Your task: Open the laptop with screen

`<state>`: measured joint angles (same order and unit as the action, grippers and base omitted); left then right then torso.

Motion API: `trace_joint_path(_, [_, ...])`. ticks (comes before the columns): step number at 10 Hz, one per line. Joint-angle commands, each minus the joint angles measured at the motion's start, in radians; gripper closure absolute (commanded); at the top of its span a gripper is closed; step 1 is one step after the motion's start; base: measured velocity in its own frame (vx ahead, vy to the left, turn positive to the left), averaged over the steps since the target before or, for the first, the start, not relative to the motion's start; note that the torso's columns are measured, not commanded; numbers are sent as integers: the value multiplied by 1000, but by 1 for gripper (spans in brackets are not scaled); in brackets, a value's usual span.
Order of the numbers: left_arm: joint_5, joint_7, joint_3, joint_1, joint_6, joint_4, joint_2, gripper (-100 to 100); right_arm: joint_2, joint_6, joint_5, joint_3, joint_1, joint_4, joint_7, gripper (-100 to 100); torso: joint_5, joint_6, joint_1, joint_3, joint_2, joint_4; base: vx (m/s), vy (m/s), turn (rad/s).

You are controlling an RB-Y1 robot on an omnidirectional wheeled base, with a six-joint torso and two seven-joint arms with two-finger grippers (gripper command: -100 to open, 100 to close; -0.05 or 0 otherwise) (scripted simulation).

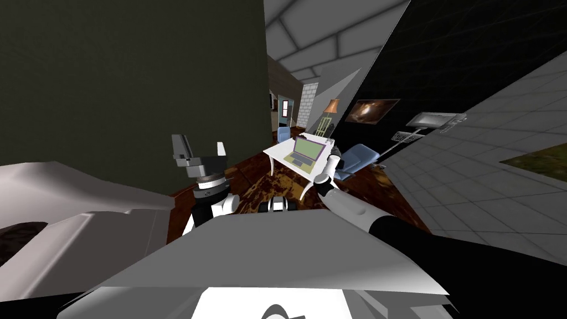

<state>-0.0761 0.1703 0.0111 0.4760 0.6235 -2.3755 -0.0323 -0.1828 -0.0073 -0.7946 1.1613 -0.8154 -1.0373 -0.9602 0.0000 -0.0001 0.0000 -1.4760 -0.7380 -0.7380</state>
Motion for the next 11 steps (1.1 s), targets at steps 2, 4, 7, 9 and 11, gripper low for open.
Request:
trace_joint_path(2, [0, 0, 0, 0, 0, 0, 0, 0, -5, 42, -55, 84, -92, 90, -54, -100, 0, 0, 0, 0, 0, 0, -26, -48, 147])
trace_joint_path(4, [0, 0, 0, 0, 0, 0, 0, 0, -7, 49, -66, 101, -111, 109, -66, -100, 0, 0, 1, 0, 0, 0, -10, -32, 78])
trace_joint_path(7, [0, 0, 0, 0, 0, 0, 0, 0, -11, 64, -87, 131, -146, 144, -86, -100, 0, 0, 0, 0, 0, 0, -9, -18, 63])
trace_joint_path(9, [0, 0, 0, 0, 0, 0, 0, 0, -13, 66, -64, 151, -166, 147, -74, -100, 0, 0, 0, 0, 0, 0, 34, -41, -2])
trace_joint_path(11, [0, 0, 0, 0, 0, 0, 0, 0, -16, 62, -75, 137, -156, 149, -78, 100, -1, 0, -1, -1, 2, 1, 28, -29, 3])
